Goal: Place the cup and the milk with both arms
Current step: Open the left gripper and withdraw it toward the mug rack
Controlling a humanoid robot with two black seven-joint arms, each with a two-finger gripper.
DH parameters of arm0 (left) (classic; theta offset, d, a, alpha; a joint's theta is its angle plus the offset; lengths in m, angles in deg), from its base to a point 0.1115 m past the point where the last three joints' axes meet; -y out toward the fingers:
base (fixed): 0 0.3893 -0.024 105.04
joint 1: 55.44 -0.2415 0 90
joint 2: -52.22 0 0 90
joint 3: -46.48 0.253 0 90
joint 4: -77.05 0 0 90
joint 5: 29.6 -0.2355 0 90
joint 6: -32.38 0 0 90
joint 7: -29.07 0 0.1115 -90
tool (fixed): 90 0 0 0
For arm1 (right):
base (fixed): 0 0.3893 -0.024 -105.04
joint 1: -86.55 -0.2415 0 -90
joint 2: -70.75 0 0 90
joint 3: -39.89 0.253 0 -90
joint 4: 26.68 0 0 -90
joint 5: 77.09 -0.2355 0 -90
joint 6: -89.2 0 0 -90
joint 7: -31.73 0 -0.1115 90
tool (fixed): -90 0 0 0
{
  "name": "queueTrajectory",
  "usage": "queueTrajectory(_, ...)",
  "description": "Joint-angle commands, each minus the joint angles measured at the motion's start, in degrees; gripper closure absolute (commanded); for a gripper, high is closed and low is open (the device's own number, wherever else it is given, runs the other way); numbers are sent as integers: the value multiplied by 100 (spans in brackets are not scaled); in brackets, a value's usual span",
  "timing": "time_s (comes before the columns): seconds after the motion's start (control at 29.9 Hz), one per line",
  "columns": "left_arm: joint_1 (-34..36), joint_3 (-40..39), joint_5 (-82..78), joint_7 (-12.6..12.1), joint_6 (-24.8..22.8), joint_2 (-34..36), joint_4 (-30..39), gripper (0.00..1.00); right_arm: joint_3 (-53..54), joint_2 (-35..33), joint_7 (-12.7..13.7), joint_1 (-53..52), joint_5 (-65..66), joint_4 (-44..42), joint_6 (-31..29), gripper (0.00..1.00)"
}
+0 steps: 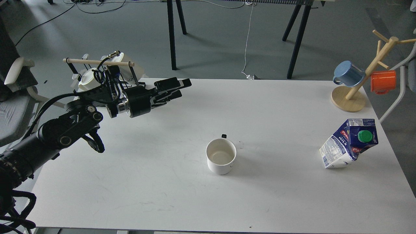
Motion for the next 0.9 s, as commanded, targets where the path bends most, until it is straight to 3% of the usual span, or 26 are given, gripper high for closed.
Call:
queueTrajectory(0.0, 98, -2, 1517, 0, -2, 445, -11, 13, 0, -204, 45, 380, -255, -21, 0, 2)
queueTrajectory(0.1, 107, 24, 2355, 0, -2, 648, -11, 13, 8, -239, 53, 705, -466, -48, 0, 2)
queueTrajectory(0.4, -166, 7, 2392, 0, -2, 762, 69, 12, -114, -56, 62, 2181, -792, 83, 0, 2)
queueTrajectory(0.5, -157, 7, 2392, 0, -2, 762, 69, 12, -237, 261, 228, 2533, -712, 242, 0, 2)
queueTrajectory(0.6, -157, 7, 2392, 0, -2, 736, 60, 12, -422, 489, 387, 2631, -704, 251, 0, 2)
queueTrajectory(0.87, -166, 77, 2383, 0, -2, 648, 68, 12, -1081, 937, 379, 2254, -169, 356, 0, 2)
